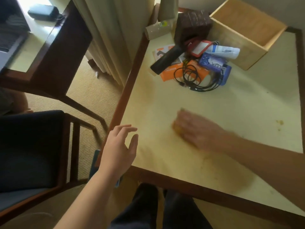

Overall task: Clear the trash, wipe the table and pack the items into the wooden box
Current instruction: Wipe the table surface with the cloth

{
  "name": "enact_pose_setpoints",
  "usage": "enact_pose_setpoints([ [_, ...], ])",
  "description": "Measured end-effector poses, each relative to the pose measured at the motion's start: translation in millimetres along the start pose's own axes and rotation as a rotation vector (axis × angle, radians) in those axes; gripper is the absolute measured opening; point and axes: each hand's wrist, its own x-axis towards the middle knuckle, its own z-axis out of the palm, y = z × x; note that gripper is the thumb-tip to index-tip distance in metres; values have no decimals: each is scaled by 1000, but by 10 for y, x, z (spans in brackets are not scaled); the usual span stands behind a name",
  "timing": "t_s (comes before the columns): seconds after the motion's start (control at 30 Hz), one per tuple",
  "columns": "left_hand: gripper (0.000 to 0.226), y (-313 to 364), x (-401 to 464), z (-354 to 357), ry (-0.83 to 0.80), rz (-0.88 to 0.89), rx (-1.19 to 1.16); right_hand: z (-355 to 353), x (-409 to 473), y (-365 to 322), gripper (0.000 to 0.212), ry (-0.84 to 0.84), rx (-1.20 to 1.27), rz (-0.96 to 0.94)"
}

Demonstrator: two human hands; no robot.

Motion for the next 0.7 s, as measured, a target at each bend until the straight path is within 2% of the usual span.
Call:
enact_pose_setpoints([
  [0.07,28,149,82,164,-13,17,18,-38,216,46,62,41,173,461],
  [0.1,28,233,119,253,-19,25,24,-5,323,-93,63,77,220,630],
  [0.13,30,317,156,342,-32,28,23,36,353,-293,63,92,275,685],
  [0.17,32,406,192,426,-50,30,24,65,279,-547,61,72,316,611],
  [0.23,38,553,280,578,-89,33,51,94,-171,-940,60,-89,306,187],
  [0.27,41,614,330,640,-98,36,80,82,-445,-918,58,-168,274,22],
  [0.3,44,669,379,704,-100,43,112,57,-685,-751,57,-215,234,-44],
  [0.37,49,784,467,841,-77,76,172,150,-1048,-138,59,-152,141,46],
  [0.43,54,922,546,1011,-66,92,205,167,-1176,468,61,-120,16,231],
  [0.53,59,1111,663,1308,-133,90,256,15,-1061,996,63,-5,120,635],
  [0.6,62,1168,707,1472,-154,99,299,-78,-817,966,65,67,189,844],
  [0.63,63,1168,711,1527,-138,102,315,-66,-719,873,66,104,175,825],
  [0.7,63,1156,682,1573,-88,97,339,38,-729,597,63,104,79,530],
])
